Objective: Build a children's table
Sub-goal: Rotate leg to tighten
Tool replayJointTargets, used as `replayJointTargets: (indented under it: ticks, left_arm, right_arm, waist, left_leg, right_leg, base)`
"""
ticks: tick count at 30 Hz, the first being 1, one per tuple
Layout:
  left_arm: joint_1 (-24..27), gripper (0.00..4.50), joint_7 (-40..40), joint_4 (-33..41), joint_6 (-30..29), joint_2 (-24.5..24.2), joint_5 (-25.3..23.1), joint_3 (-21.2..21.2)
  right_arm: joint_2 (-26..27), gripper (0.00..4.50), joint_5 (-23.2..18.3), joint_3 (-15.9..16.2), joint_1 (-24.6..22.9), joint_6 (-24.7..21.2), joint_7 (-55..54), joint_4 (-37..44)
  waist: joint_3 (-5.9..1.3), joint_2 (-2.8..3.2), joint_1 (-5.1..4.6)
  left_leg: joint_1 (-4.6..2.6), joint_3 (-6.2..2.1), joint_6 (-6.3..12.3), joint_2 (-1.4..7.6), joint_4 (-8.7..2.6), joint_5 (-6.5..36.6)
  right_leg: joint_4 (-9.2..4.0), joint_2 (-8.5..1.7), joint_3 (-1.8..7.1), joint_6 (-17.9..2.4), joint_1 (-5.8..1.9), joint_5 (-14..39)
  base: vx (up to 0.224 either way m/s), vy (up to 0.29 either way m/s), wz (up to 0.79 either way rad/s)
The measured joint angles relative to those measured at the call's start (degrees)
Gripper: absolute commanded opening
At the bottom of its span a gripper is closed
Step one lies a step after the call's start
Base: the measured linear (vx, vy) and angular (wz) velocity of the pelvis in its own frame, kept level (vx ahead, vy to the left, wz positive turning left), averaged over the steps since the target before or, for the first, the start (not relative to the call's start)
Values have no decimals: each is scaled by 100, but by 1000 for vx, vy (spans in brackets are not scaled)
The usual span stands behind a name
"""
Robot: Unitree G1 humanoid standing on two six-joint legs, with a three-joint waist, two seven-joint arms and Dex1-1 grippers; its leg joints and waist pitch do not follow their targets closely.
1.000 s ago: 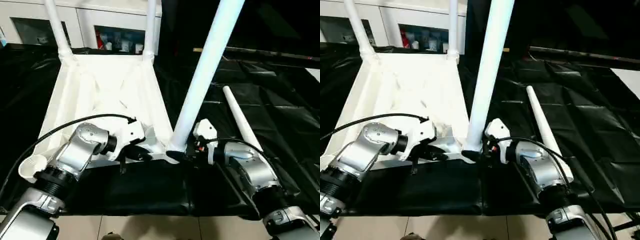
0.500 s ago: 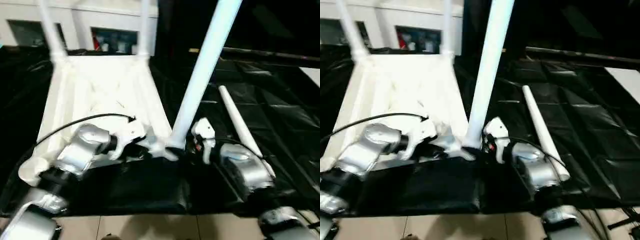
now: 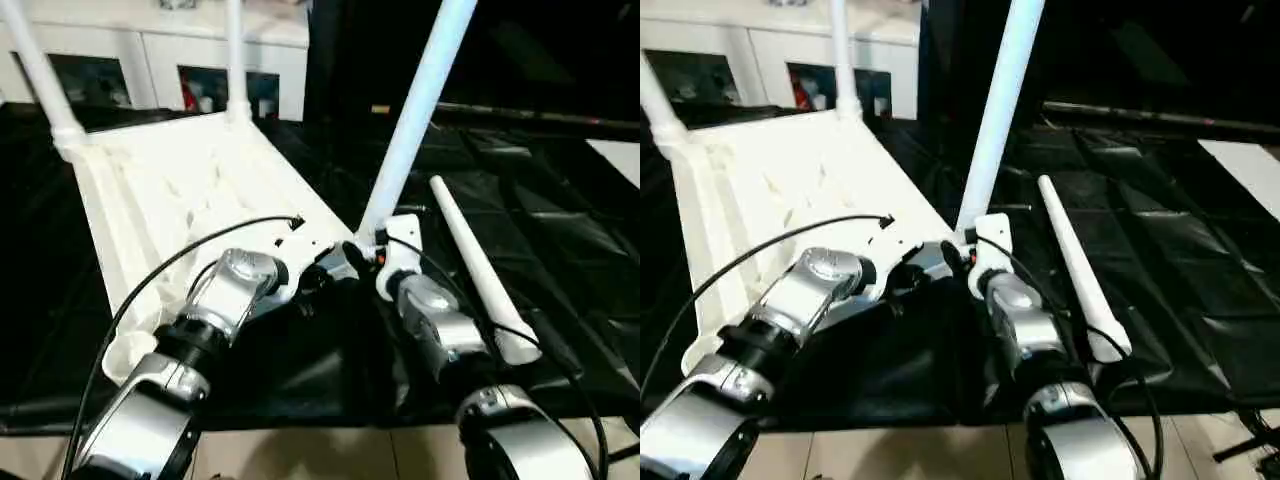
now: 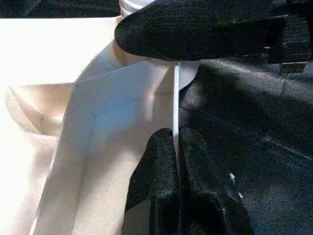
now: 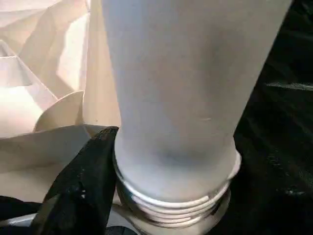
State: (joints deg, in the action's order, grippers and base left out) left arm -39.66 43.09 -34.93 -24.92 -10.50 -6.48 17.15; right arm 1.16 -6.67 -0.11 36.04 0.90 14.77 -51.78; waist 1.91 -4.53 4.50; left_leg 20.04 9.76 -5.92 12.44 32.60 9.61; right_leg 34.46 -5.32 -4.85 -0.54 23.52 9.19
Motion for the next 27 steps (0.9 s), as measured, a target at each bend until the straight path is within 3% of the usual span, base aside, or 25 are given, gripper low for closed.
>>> replayJointTargets:
  ticks: [4, 7, 15, 23, 27]
  left_arm:
    - [84, 0, 297, 97, 205, -243, 6, 12]
    - [149, 0, 741, 156, 446, -527, 44, 13]
    - [426, 0, 2228, 537, 1008, -1277, 303, 135]
    - [527, 0, 2574, 609, 1125, -1452, 413, 116]
    - [527, 0, 2619, 610, 1135, -1458, 413, 114]
  right_arm:
    - [-151, 385, -5, 101, -14, 73, 606, -1]
    - [-381, 385, -58, 204, -163, 76, 1259, 229]
    - [-1168, 385, -97, 767, -708, 80, 3132, 1176]
    - [-1554, 385, -153, 938, -822, -167, 3986, 1574]
    - [-1564, 349, -181, 948, -821, -195, 4079, 1574]
  waist:
    - [1, 1, -44]
    - [3, -1, -43]
    - [12, 0, 83]
    - [16, -7, 67]
    - [17, -10, 70]
  left_leg:
    - [3, -3, 0, 1, -13, 0]
    - [8, -3, 0, 3, -32, 0]
    - [21, 6, 0, 7, -24, -1]
    - [19, 8, 0, 7, -22, 0]
    - [19, 8, 0, 7, -22, 0]
  right_leg:
    - [1, 3, -6, 0, 10, 0]
    - [1, 5, -12, 0, 22, 0]
    - [-8, 1, -10, 5, 42, 5]
    - [-7, 1, -6, 6, 39, 6]
    - [-8, 1, -6, 8, 40, 7]
  base:
    - [0, 0, 0]
    - [0, 0, 0]
    - [0, 0, 0]
    - [0, 0, 0]
    - [0, 0, 0]
